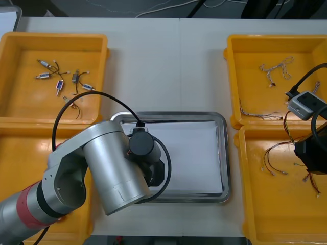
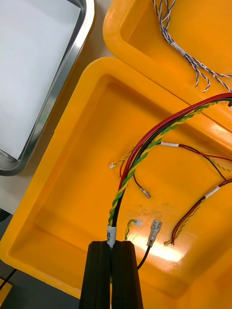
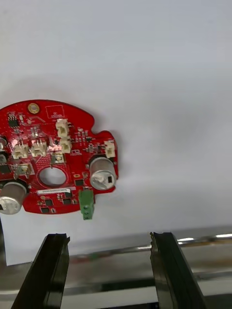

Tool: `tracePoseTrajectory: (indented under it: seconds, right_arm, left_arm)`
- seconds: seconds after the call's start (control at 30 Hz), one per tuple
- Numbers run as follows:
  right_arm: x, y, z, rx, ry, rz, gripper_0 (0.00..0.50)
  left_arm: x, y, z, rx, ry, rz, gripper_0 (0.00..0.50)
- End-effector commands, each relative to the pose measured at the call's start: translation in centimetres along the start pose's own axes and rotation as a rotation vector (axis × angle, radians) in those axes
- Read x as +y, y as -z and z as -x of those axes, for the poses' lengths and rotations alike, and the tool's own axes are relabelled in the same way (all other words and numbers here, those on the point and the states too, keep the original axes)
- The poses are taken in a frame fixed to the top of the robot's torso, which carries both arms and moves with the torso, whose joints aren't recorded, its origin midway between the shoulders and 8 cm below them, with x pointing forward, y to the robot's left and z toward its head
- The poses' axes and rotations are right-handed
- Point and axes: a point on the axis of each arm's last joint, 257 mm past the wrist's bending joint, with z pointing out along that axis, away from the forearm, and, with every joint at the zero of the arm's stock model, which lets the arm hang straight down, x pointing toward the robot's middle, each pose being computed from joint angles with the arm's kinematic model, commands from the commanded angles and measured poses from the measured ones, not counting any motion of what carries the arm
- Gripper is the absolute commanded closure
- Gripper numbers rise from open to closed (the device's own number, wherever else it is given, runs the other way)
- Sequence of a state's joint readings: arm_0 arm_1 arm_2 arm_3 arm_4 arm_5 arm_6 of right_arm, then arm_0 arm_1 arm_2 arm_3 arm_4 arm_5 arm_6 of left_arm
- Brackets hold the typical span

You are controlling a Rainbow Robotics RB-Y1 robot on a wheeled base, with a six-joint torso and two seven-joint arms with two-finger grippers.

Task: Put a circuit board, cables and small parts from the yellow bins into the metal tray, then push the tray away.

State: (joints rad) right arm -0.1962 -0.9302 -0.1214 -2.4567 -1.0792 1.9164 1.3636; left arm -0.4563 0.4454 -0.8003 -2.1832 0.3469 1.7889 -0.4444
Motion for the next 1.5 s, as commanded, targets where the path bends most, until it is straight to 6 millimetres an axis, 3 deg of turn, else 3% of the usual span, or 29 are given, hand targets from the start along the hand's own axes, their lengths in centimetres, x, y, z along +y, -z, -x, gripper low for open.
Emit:
tracePoseTrajectory:
  seconds: [0.03, 0.2, 0.3, 1.03, 1.2, 1.5]
  right_arm:
    - [-0.3, 0.7, 0.1, 0.002, 0.07, -0.039, 0.5]
    - [0.0, 0.8, -0.9, 0.041, 0.138, -0.055, 0.5]
    - [0.7, 0.3, -0.5, 0.029, 0.181, -0.057, 0.5]
    - [9.5, -1.3, 4.0, -0.084, 0.575, 0.032, 0.5]
    - [11.1, -2.1, 5.1, -0.12, 0.666, 0.031, 0.5]
    - [13.7, -4.7, 6.6, -0.145, 0.88, 0.051, 0.5]
  left_arm:
    - [0.4, 2.7, 1.6, -0.02, -0.024, -0.029, 0.0]
    - [1.7, 4.4, 3.0, -0.031, -0.004, -0.013, 0.0]
    - [2.7, 5.2, 4.3, -0.056, 0.019, -0.008, 0.0]
    - [12.7, 11.6, 13.6, -0.238, 0.19, 0.042, 0.0]
    - [15.7, 13.4, 15.8, -0.286, 0.151, 0.075, 0.0]
    - [20.2, 14.1, 17.6, -0.241, 0.177, 0.073, 0.0]
